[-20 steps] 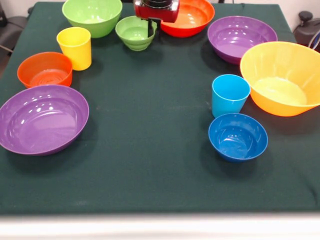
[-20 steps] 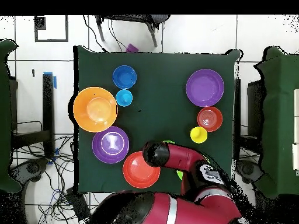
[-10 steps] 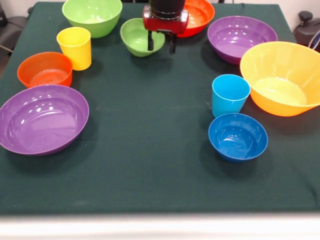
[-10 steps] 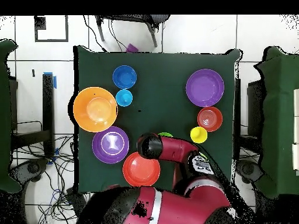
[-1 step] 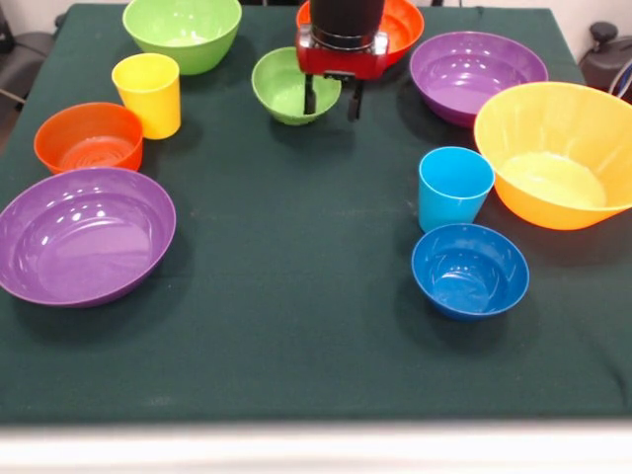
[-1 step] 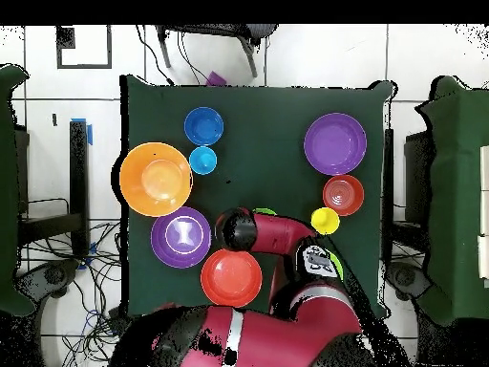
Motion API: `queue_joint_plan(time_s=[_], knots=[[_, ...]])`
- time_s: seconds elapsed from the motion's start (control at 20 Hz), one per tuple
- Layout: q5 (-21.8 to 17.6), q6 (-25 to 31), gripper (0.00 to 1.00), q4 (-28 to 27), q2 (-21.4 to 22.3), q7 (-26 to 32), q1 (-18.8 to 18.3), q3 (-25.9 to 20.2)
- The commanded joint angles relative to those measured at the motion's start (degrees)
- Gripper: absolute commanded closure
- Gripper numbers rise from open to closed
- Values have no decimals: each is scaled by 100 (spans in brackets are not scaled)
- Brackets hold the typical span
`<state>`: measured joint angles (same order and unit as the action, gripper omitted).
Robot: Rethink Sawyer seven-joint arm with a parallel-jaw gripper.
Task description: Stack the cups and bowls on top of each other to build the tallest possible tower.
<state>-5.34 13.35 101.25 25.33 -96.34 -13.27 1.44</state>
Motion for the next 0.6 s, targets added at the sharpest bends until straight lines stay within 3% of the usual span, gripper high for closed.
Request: queue_joint_plan(time_s=[0.05, 0.6], knots=[[389, 834, 0, -636, 162, -789, 265, -432], [544, 1518, 0, -720, 503, -844, 638, -51]])
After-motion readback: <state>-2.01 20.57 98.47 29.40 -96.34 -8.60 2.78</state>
